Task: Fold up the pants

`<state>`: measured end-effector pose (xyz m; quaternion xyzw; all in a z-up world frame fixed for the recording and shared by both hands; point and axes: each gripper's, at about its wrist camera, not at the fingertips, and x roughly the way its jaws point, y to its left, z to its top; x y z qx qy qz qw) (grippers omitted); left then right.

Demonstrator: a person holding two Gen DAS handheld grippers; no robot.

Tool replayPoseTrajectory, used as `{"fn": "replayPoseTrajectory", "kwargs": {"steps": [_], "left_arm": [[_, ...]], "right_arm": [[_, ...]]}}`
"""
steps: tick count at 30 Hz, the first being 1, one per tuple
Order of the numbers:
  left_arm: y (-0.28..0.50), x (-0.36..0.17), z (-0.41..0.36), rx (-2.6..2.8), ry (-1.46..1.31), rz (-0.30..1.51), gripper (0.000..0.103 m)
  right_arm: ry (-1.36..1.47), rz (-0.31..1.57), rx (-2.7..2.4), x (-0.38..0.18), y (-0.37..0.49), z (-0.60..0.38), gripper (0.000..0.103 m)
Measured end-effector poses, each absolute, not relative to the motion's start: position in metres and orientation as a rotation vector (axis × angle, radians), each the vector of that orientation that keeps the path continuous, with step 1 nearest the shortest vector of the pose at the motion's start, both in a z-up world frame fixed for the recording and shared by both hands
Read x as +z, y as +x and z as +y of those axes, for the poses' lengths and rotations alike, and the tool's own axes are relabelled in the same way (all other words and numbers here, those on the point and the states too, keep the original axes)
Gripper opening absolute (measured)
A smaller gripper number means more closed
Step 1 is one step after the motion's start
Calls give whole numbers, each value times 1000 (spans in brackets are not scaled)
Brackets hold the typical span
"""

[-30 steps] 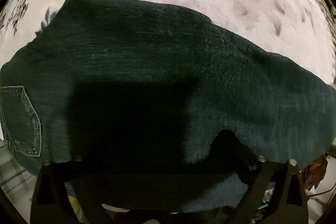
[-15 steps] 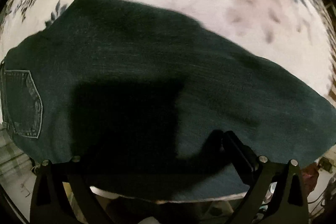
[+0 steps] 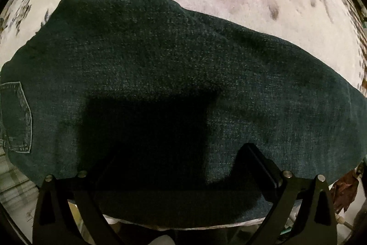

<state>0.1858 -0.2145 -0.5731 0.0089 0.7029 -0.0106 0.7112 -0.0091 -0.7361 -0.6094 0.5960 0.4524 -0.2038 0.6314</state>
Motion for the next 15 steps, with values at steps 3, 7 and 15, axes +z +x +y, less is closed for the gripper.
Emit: {"fn": "replayPoseTrajectory", "kwargs": {"steps": [3, 7, 15], "left_arm": [[173, -558, -200, -29, 18, 1570, 103], [178, -558, -195, -31, 15, 1571, 103], [177, -561, -193, 7, -7, 1529, 103]], "right_arm": [[1399, 946, -442, -620, -12, -729, 46], [1437, 797, -384, -630, -9, -734, 46], [1394, 733, -350, -637, 29, -745, 28]]}}
